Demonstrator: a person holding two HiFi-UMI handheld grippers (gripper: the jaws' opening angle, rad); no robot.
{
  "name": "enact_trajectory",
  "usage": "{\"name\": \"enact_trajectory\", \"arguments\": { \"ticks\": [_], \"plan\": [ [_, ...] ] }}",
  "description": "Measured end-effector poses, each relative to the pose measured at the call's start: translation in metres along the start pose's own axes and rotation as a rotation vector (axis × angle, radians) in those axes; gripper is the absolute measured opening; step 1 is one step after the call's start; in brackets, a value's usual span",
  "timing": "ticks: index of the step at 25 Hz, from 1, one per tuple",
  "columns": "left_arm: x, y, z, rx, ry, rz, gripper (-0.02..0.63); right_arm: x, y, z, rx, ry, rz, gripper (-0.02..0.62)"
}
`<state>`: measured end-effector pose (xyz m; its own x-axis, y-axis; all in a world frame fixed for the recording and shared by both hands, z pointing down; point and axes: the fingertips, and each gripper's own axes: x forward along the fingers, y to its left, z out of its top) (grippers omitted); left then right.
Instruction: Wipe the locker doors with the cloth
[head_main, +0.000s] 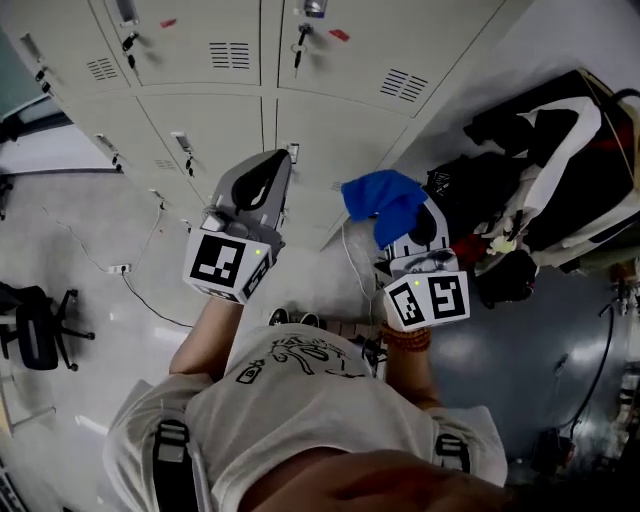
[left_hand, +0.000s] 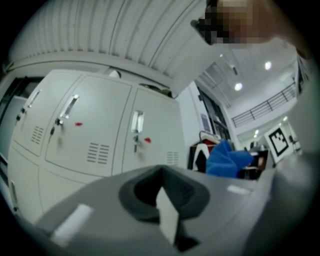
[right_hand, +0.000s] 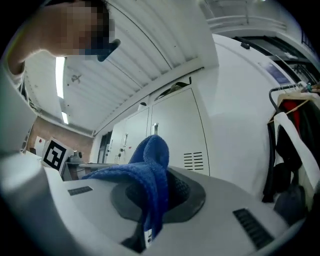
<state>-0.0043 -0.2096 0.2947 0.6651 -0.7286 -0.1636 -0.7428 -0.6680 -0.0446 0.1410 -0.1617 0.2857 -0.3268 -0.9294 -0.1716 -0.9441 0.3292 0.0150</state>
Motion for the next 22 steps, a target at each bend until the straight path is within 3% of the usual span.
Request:
{"name": "enact_trajectory", "arguments": {
  "ticks": [9, 22],
  "plan": [
    [0.003, -0.019, -0.004, 0.020, 0.043, -0.049, 0.002, 0.003, 0.018, 0.003, -0.001, 0.003, 0.050, 0.029],
    [0.007, -0.018, -0.011, -0.025, 0.052, -0.058, 0.002, 0.004, 0.014, -0.005, -0.003, 0.020, 0.039, 0.029]
  ]
}}
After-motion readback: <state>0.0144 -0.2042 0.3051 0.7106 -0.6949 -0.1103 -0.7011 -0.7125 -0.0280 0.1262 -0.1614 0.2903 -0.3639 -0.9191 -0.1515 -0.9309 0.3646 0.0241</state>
